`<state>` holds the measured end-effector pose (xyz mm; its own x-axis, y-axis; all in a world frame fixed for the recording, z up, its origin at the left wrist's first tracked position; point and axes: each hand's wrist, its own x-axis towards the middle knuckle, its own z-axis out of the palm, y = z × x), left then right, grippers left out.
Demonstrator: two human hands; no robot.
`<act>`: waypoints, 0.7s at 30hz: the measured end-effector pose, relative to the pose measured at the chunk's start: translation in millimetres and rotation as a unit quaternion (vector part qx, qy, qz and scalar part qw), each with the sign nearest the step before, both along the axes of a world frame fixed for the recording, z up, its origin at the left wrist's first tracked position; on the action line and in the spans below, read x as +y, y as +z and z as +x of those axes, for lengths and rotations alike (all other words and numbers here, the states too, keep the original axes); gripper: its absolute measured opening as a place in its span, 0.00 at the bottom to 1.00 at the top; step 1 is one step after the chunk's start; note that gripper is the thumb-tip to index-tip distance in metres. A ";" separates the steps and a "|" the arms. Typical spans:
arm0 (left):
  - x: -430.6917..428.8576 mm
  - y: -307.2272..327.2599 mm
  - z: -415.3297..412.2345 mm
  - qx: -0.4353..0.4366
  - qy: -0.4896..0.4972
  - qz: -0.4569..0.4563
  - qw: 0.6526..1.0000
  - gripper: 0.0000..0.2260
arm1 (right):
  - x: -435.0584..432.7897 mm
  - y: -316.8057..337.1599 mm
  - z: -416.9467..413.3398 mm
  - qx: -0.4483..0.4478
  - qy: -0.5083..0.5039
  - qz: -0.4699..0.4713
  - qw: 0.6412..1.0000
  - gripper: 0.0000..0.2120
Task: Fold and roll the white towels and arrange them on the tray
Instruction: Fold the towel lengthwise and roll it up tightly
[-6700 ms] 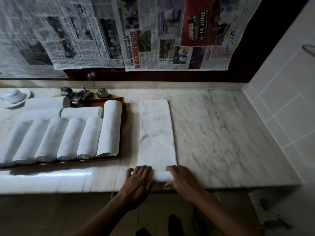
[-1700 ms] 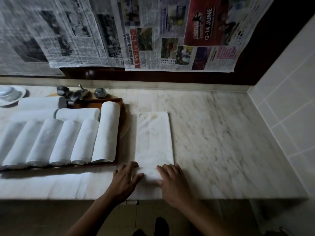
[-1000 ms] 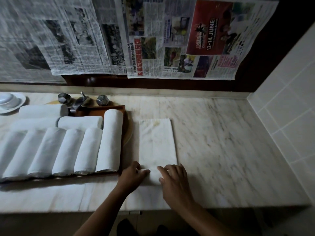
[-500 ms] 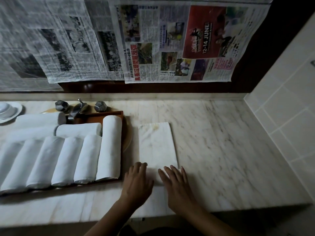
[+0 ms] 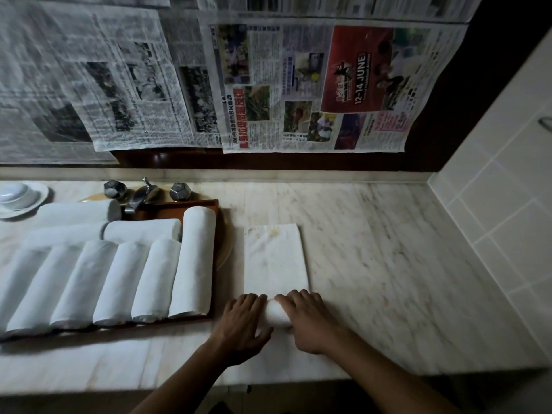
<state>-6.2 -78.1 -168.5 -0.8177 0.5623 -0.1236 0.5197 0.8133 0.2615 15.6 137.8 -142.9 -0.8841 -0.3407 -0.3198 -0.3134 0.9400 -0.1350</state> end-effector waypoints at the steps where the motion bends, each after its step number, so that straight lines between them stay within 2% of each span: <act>1: -1.3 1.1 3.8 -0.005 0.006 0.007 1.000 0.33 | 0.8 1.2 2.3 -0.009 0.002 -0.008 1.000 0.38; 4: -1.9 2.2 23.8 -0.026 0.024 0.040 0.999 0.31 | 3.9 -0.8 16.6 -0.042 0.011 -0.032 0.999 0.34; 9: -2.6 -1.3 45.7 -0.053 0.067 0.088 0.992 0.35 | 5.5 11.7 30.6 -0.110 -0.029 -0.095 0.989 0.30; 13: 0.8 -5.8 45.9 -0.067 0.110 0.082 0.988 0.24 | 10.6 16.2 27.8 -0.130 -0.076 -0.144 0.978 0.27; 17: 4.6 -6.1 36.7 -0.112 0.143 0.088 0.979 0.25 | 15.0 6.8 25.3 -0.129 -0.113 -0.171 0.970 0.26; 19: 6.3 -3.7 32.8 -0.120 0.142 0.083 0.979 0.25 | 13.6 2.0 28.4 -0.118 -0.122 -0.175 0.970 0.29; 21: 7.7 -2.1 29.0 -0.129 0.140 0.079 0.979 0.23 | 10.7 -2.5 36.4 -0.054 -0.110 -0.143 0.982 0.34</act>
<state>22.8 -70.4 -170.6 -0.8956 0.3496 -0.2750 0.1828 0.8529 0.4890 52.0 148.5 -145.4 -0.9124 -0.2338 -0.3360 -0.0751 0.9025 -0.4241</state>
